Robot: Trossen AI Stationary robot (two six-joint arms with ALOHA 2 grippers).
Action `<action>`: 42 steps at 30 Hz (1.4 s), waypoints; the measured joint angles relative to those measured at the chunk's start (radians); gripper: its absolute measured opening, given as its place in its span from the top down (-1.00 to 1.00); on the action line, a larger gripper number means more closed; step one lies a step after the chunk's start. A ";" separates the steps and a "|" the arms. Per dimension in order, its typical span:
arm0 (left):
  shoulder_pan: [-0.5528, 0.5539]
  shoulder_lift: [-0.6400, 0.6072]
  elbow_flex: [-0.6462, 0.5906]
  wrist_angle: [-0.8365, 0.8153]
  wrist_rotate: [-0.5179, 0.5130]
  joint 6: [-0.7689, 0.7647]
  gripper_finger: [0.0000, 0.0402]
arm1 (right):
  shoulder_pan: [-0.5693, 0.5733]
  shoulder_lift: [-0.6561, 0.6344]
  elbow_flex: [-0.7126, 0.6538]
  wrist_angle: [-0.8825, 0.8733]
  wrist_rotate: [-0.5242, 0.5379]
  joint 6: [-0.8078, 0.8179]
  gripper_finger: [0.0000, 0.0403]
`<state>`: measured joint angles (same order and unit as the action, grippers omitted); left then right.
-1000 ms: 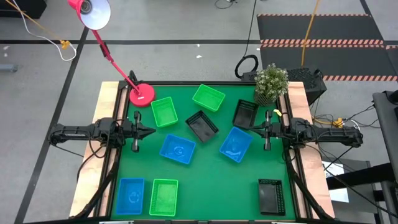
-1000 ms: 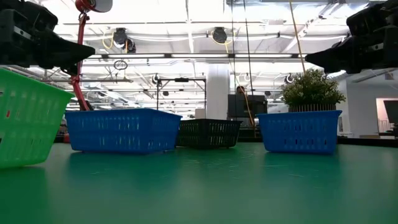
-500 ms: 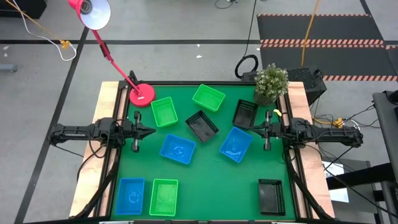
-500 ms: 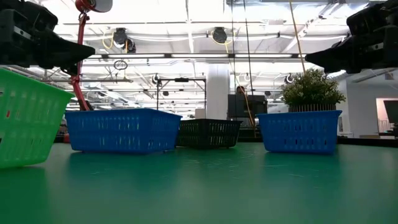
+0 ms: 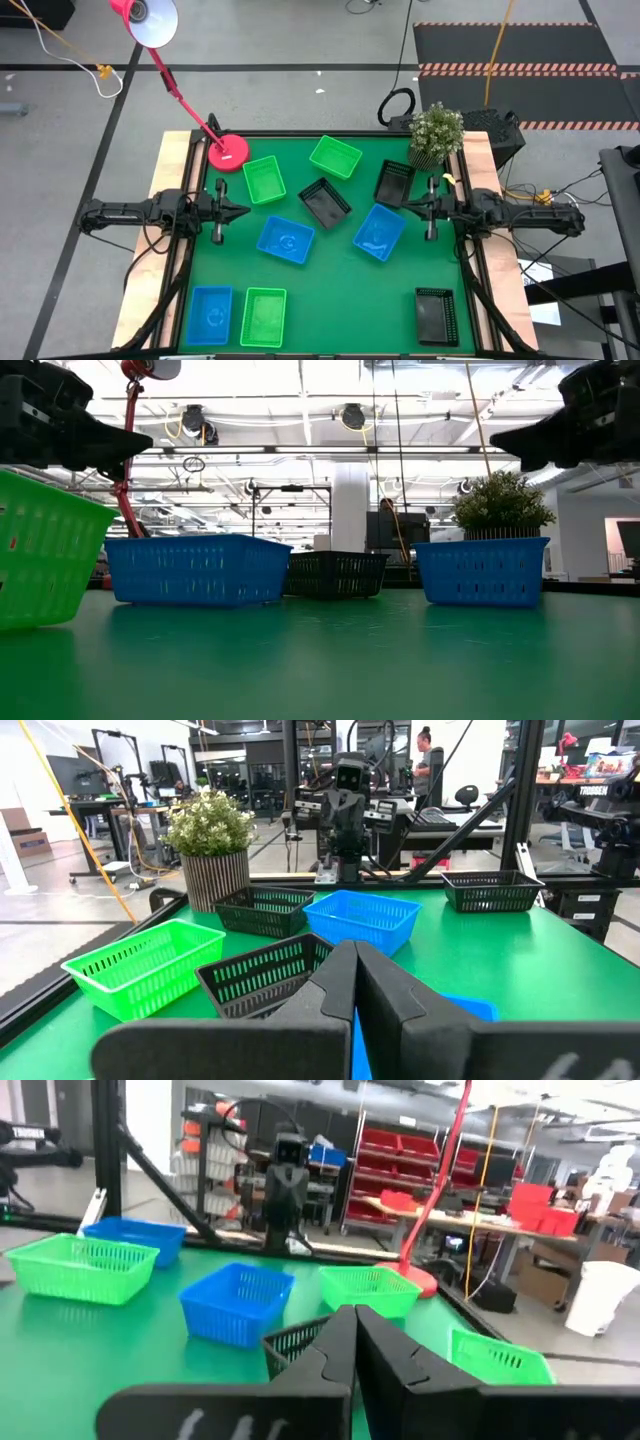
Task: Stack baskets by color
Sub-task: Stack the top right black bin on top of the bottom black bin
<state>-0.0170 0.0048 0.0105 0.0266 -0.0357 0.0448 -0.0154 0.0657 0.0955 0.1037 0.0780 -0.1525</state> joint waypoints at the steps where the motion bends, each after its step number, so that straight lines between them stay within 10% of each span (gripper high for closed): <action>1: 0.000 0.000 0.000 0.000 0.000 0.000 0.97 | 0.000 0.013 0.035 -0.010 0.001 -0.004 1.00; 42: 0.000 0.001 0.000 0.003 0.000 0.003 0.97 | 0.000 0.976 1.588 -0.982 -0.001 0.245 1.00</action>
<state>-0.0170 0.0059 0.0105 0.0299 -0.0360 0.0478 -0.0154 1.0416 1.6840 -0.8780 0.0772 0.0928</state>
